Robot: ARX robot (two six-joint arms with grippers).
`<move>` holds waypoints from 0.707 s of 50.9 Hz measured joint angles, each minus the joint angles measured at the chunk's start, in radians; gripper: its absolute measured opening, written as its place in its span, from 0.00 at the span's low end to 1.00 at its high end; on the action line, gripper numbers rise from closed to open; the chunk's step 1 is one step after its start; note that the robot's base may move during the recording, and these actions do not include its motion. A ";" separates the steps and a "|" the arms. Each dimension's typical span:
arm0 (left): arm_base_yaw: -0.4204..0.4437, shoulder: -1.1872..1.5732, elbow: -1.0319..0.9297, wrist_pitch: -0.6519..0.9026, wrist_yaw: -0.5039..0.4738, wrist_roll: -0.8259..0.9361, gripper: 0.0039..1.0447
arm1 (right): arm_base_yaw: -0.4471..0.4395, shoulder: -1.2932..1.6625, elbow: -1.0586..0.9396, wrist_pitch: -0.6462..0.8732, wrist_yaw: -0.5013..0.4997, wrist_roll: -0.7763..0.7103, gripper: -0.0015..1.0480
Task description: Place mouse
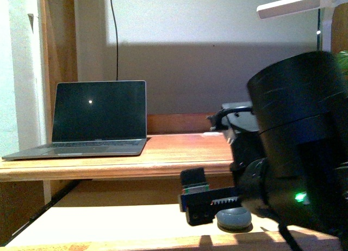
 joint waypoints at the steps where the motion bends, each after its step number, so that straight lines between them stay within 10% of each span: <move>1: 0.000 0.000 0.000 0.000 0.000 0.000 0.02 | 0.006 0.015 0.008 0.000 0.015 -0.001 0.93; 36: 0.000 -0.004 0.000 0.000 0.000 -0.001 0.04 | -0.044 0.284 0.299 -0.243 0.187 0.080 0.91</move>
